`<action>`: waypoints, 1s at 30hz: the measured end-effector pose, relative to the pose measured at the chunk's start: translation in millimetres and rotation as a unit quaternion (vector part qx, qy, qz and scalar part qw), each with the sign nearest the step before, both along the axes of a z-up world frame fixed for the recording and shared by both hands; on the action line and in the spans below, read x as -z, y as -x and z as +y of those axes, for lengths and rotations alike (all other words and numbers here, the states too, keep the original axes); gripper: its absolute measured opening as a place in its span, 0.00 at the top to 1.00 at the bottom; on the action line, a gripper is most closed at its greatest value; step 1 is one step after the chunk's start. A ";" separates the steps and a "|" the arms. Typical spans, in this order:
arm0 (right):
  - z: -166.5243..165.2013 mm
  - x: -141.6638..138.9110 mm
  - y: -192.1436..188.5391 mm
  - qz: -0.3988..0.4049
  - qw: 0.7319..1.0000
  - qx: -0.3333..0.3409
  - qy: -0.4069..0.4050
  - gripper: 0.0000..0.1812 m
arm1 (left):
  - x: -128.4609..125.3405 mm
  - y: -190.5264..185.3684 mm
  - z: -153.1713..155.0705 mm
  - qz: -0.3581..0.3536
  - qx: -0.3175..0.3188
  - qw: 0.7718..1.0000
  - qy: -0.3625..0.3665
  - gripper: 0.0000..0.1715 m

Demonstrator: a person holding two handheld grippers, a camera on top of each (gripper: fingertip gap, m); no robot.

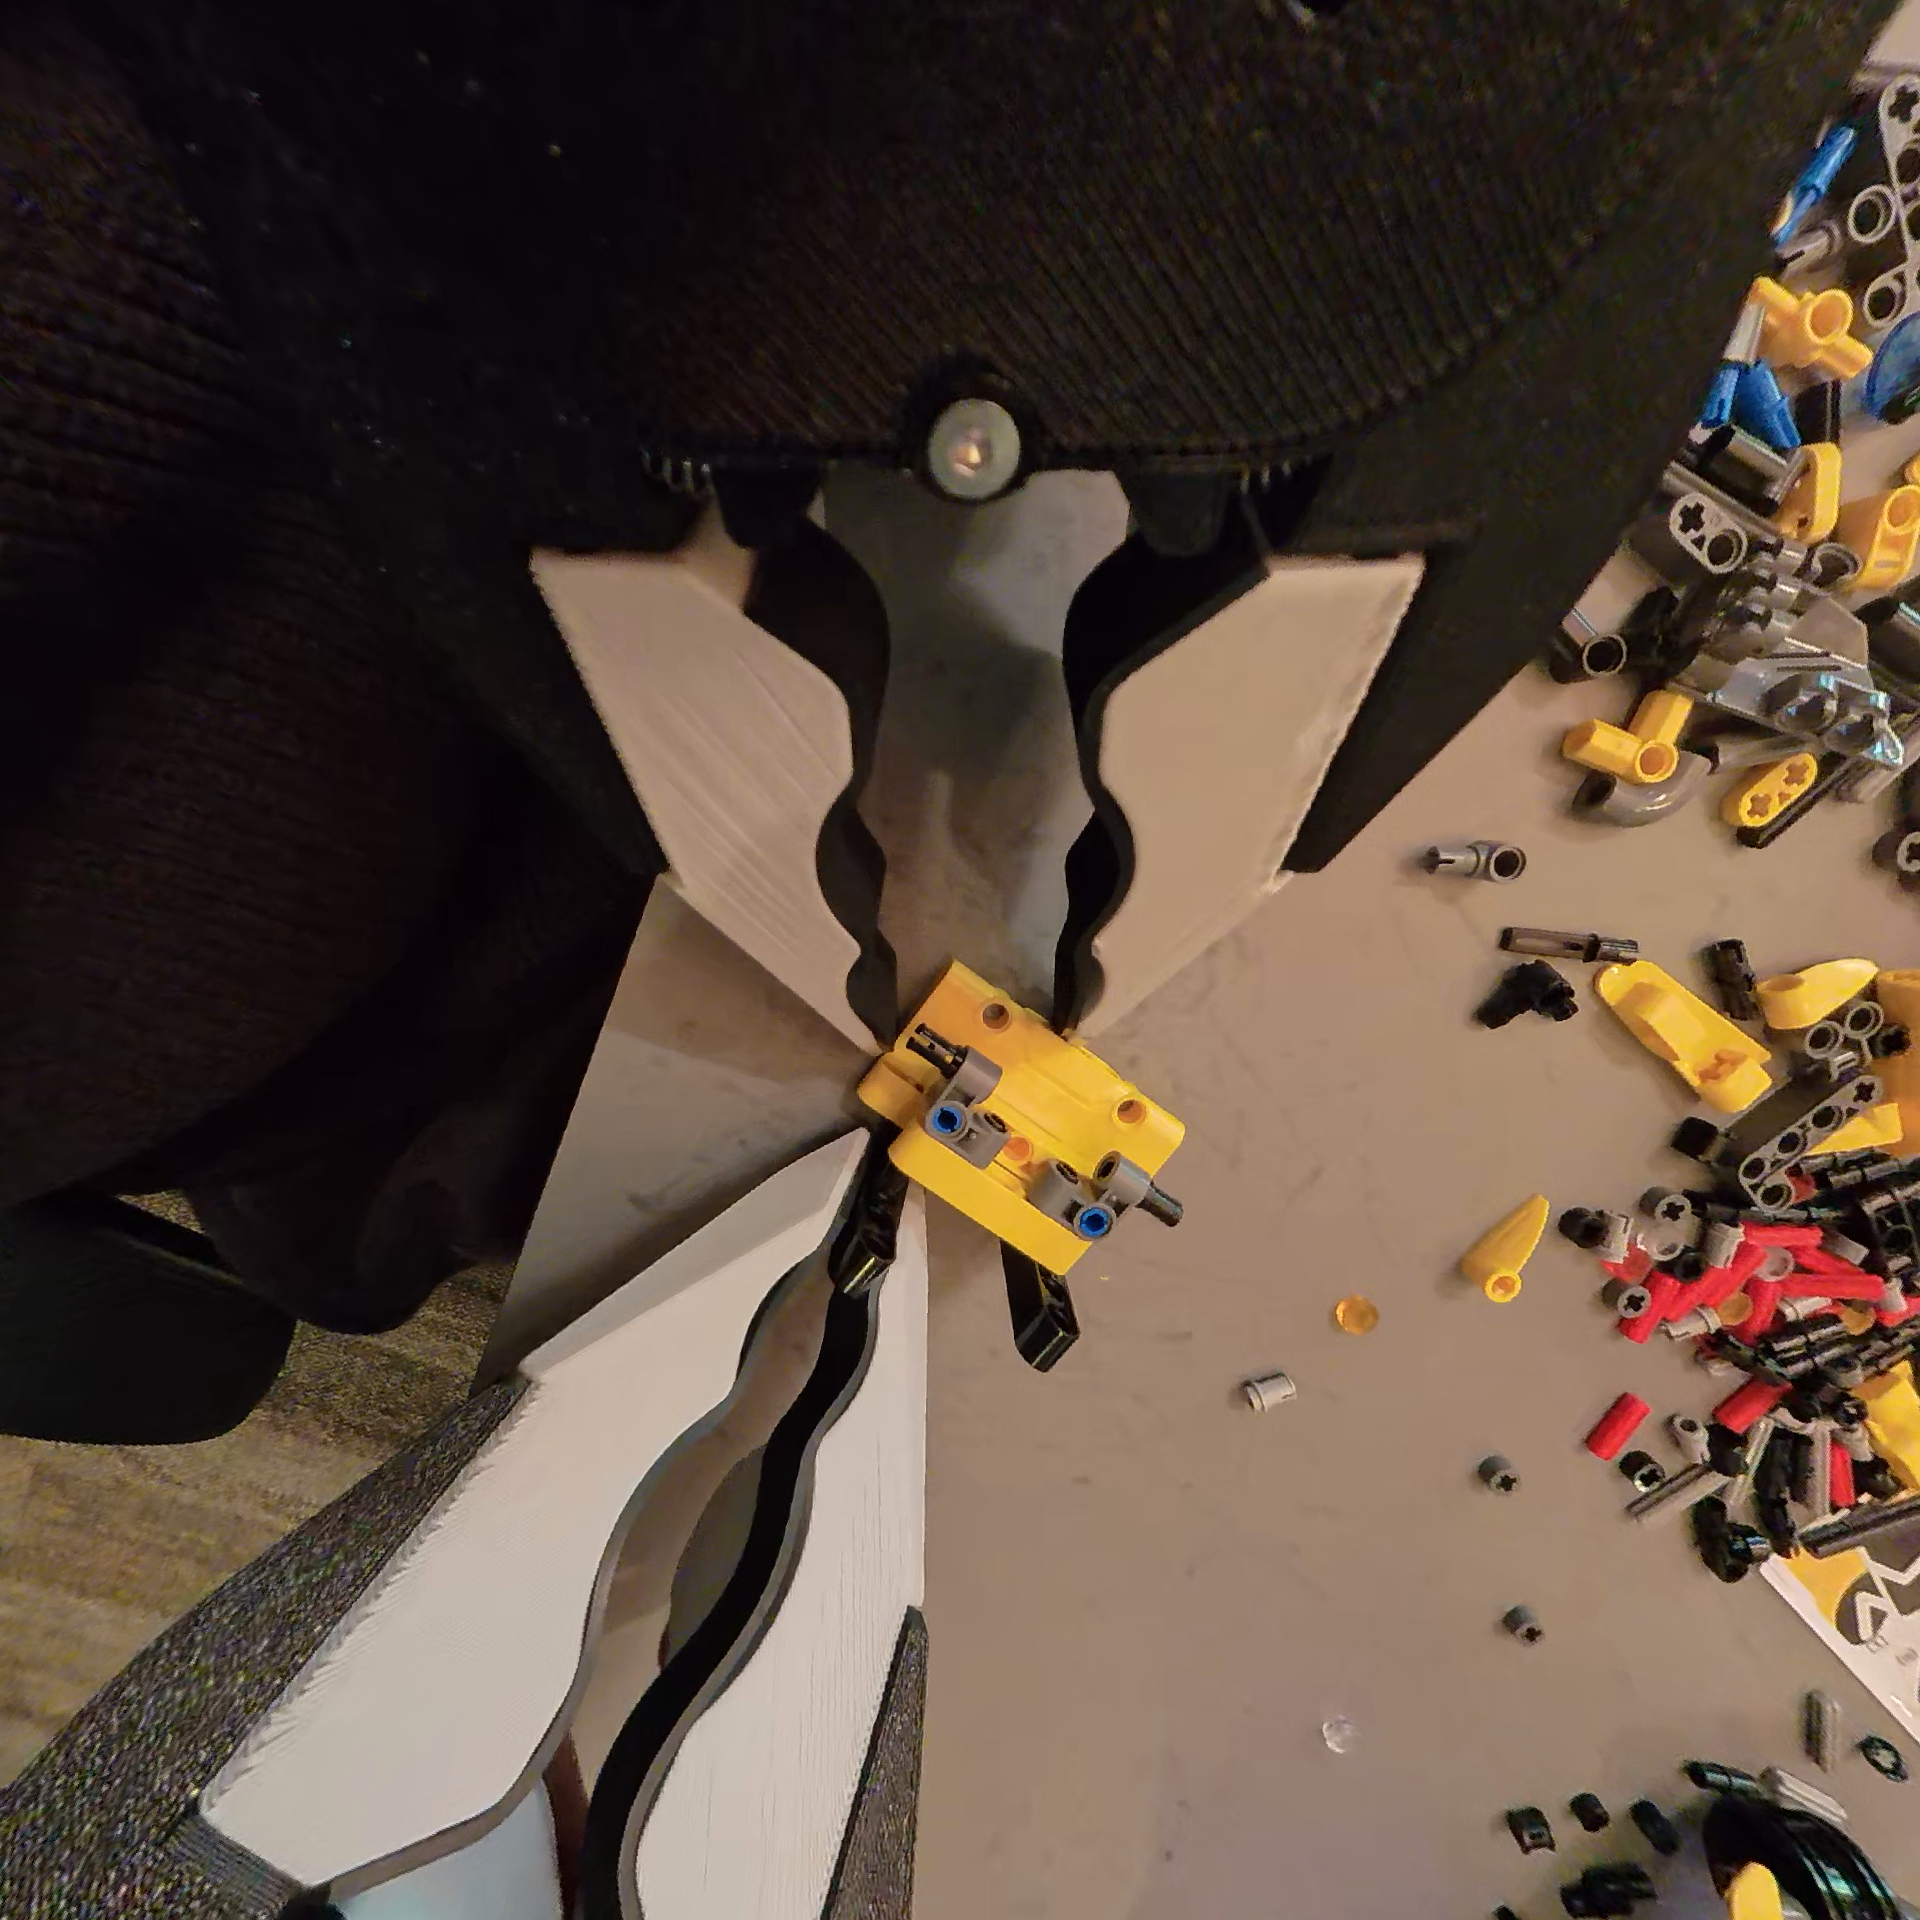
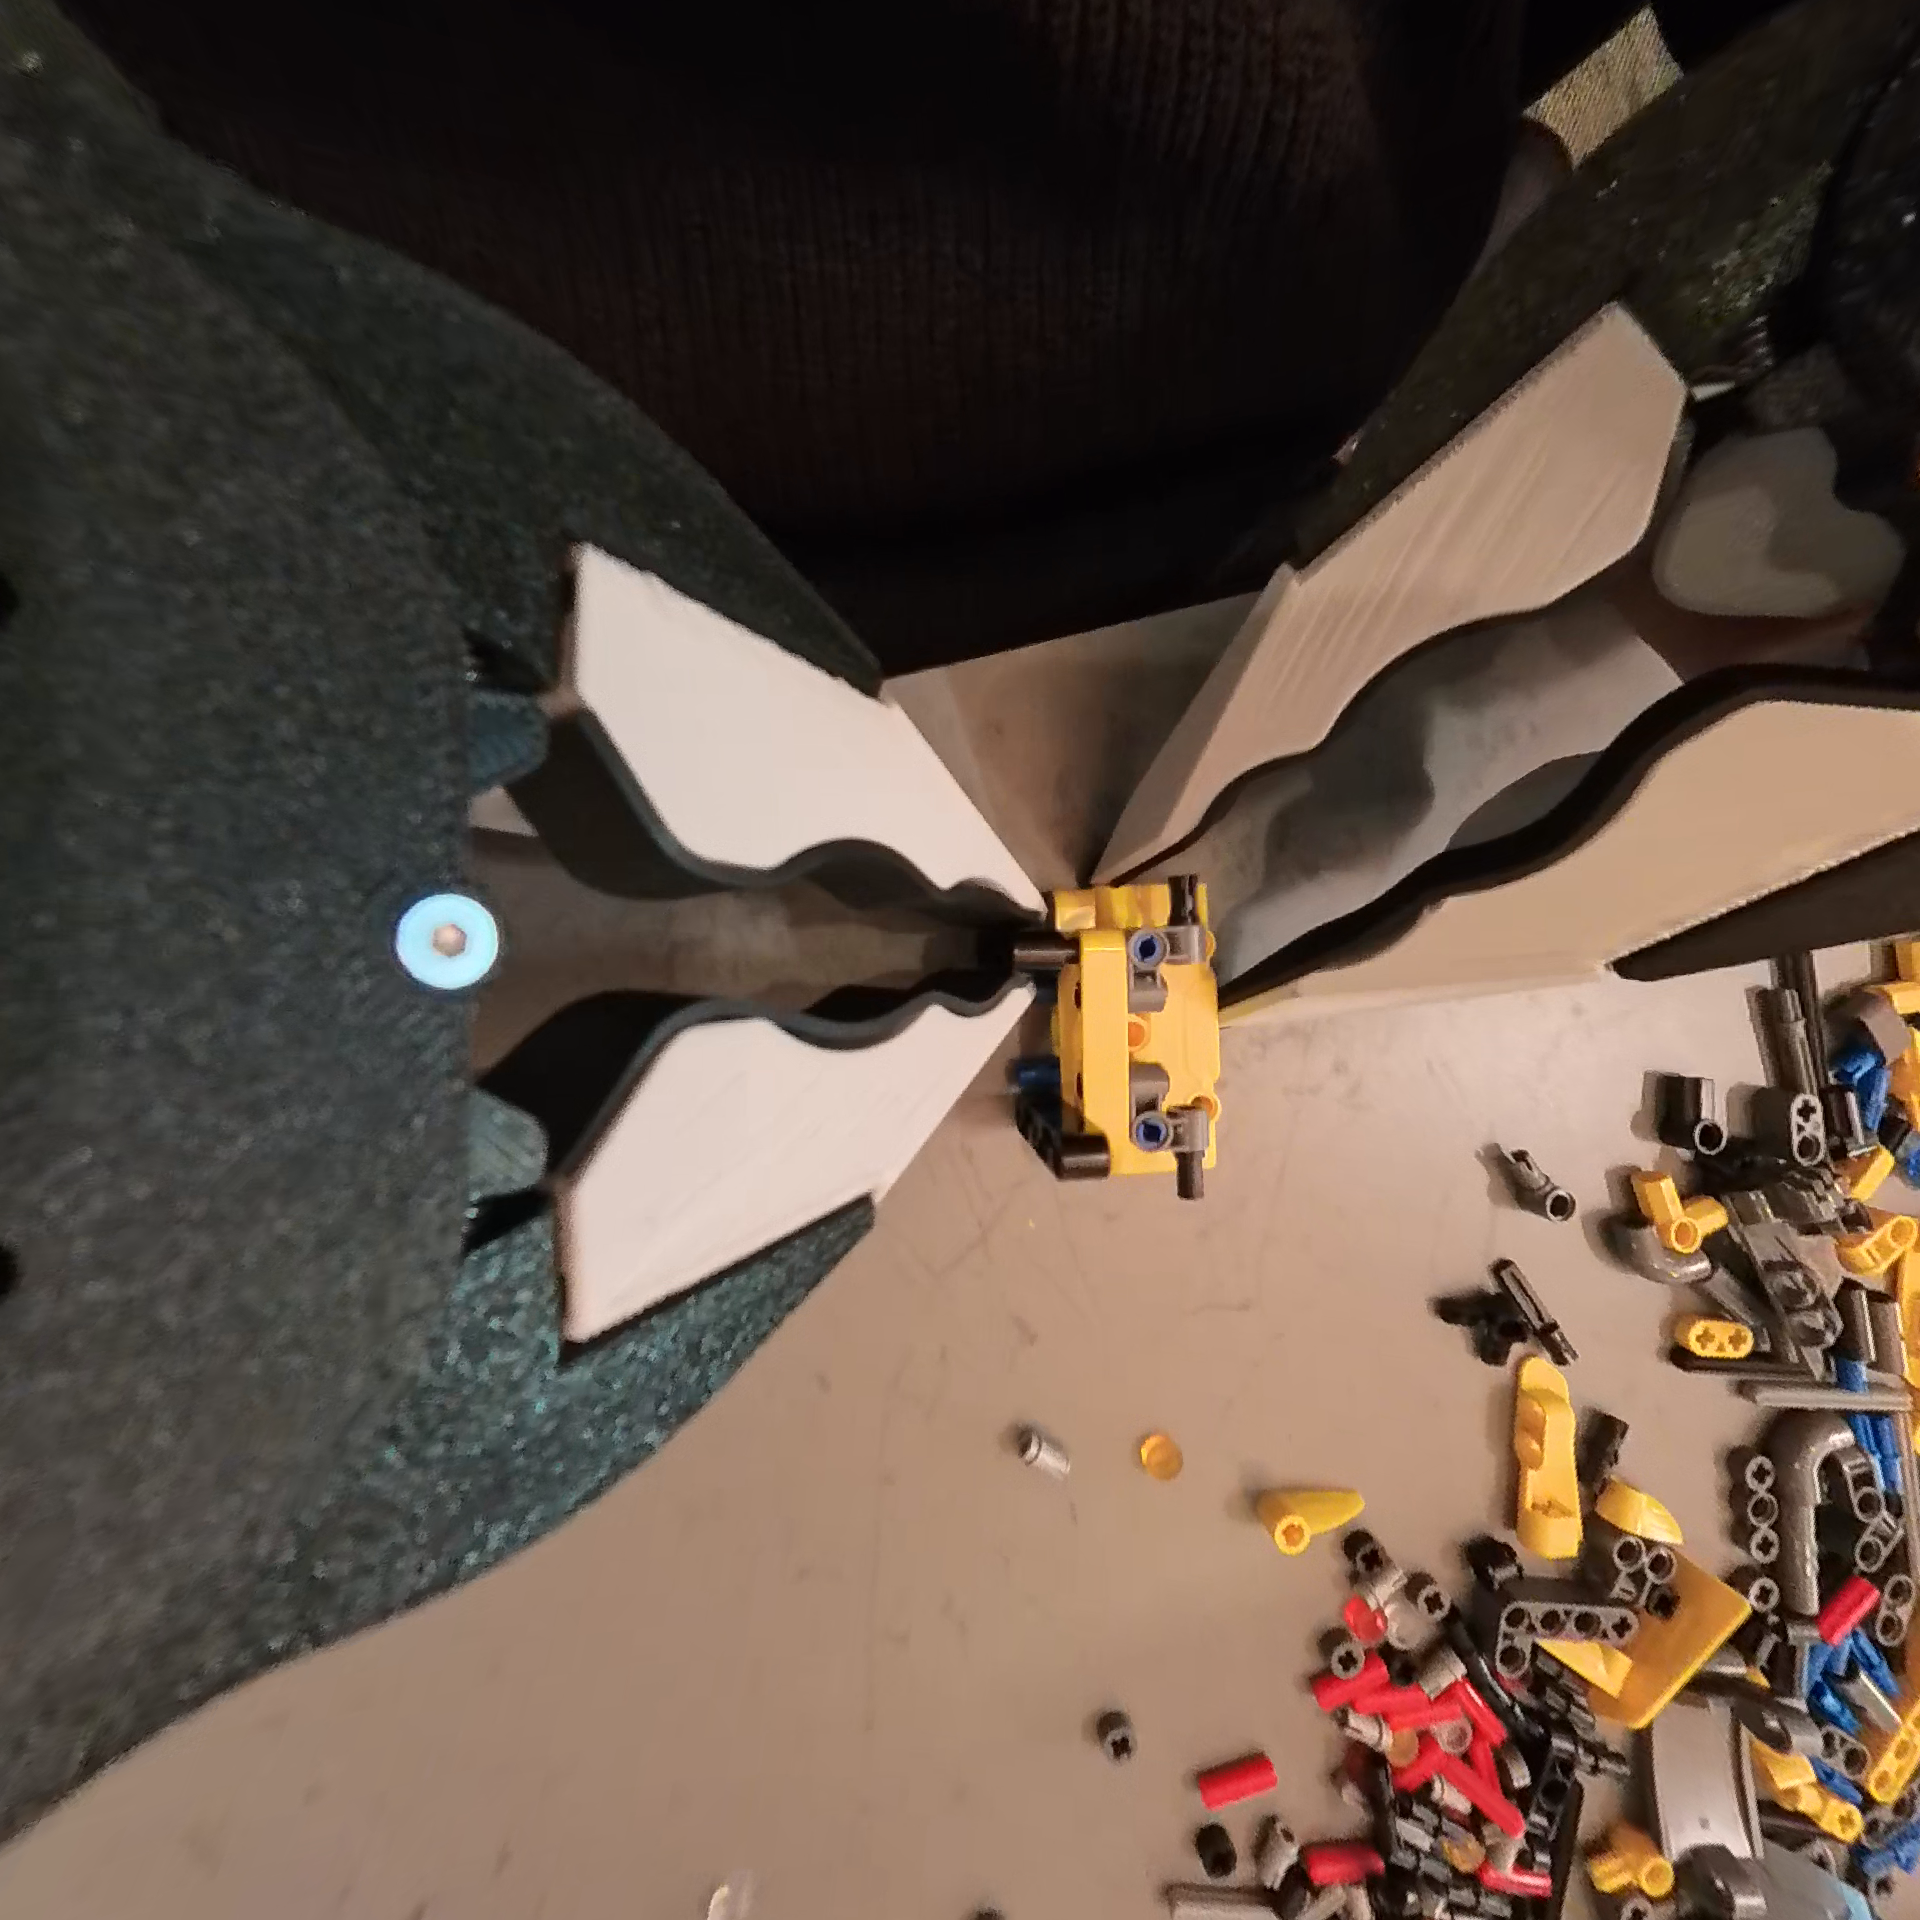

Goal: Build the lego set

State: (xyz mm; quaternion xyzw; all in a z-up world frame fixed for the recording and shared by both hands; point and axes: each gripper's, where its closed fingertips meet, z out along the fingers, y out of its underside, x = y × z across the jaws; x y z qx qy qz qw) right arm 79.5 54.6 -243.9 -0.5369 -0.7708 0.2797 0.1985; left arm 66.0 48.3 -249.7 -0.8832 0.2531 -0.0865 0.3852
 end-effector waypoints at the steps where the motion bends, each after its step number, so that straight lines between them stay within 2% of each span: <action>1: 0.1 0.0 0.1 -0.001 1.000 0.005 -0.003 0.98 | 0.0 0.1 0.0 0.000 -0.002 1.000 0.000 0.83; 4: 0.2 0.0 0.4 0.009 1.000 0.020 -0.014 0.98 | 0.0 0.2 0.0 0.000 -0.004 1.000 0.000 0.83; 16: 0.3 -0.6 2.0 0.014 0.999 0.026 0.027 0.98 | -0.1 0.5 0.6 0.006 0.008 1.000 -0.003 0.84; 22: -0.1 -0.8 2.9 0.037 0.999 0.005 -0.012 0.98 | -0.2 0.6 0.7 0.010 0.020 1.000 -0.006 0.84; 30: 0.5 0.0 3.1 -0.007 1.000 0.003 0.008 0.98 | 0.2 0.9 0.5 0.028 0.041 0.999 -0.017 0.83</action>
